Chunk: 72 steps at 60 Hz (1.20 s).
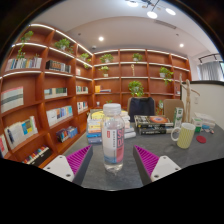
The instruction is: Pour water
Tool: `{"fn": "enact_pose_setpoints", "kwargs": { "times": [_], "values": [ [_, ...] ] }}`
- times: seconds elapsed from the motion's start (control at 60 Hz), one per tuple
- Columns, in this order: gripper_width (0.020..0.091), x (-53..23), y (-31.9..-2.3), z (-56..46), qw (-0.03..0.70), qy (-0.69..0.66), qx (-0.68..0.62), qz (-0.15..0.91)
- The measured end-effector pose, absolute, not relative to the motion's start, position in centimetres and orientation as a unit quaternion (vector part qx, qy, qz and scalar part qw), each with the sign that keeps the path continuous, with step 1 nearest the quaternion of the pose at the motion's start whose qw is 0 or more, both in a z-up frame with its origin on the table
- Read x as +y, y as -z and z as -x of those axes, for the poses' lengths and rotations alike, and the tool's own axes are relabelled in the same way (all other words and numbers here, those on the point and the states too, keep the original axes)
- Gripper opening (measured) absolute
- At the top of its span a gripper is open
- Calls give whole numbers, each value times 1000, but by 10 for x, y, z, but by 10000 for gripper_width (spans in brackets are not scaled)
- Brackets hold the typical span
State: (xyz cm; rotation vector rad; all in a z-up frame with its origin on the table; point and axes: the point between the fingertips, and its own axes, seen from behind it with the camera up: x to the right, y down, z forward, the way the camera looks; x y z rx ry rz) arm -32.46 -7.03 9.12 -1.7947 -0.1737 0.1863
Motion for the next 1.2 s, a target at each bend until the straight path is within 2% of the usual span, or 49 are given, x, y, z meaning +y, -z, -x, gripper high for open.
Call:
{"fn": "enact_pose_setpoints", "kwargs": {
  "times": [0.217, 0.283, 0.433, 0.55, 0.633, 0.65, 0.717, 0.733, 0.967, 1.05, 1.2],
  "values": [
    [858, -25, -95, 336, 629, -72, -75, 771],
    [789, -17, -94, 338, 633, -67, -75, 767],
    [516, -8, -99, 340, 653, -62, -78, 751],
    [487, -7, -99, 339, 655, -80, -61, 749],
    [425, -8, -100, 339, 655, -82, -60, 749],
    [394, -8, -100, 339, 655, -80, -61, 749],
    [384, -10, -99, 336, 653, -69, -61, 751],
    [334, -10, -99, 336, 653, -68, -60, 752],
    [334, -8, -100, 318, 644, -59, -40, 761],
    [335, -3, -117, 297, 646, -76, 7, 760],
    [336, 11, -151, 248, 645, -197, 146, 724]
  ]
}}
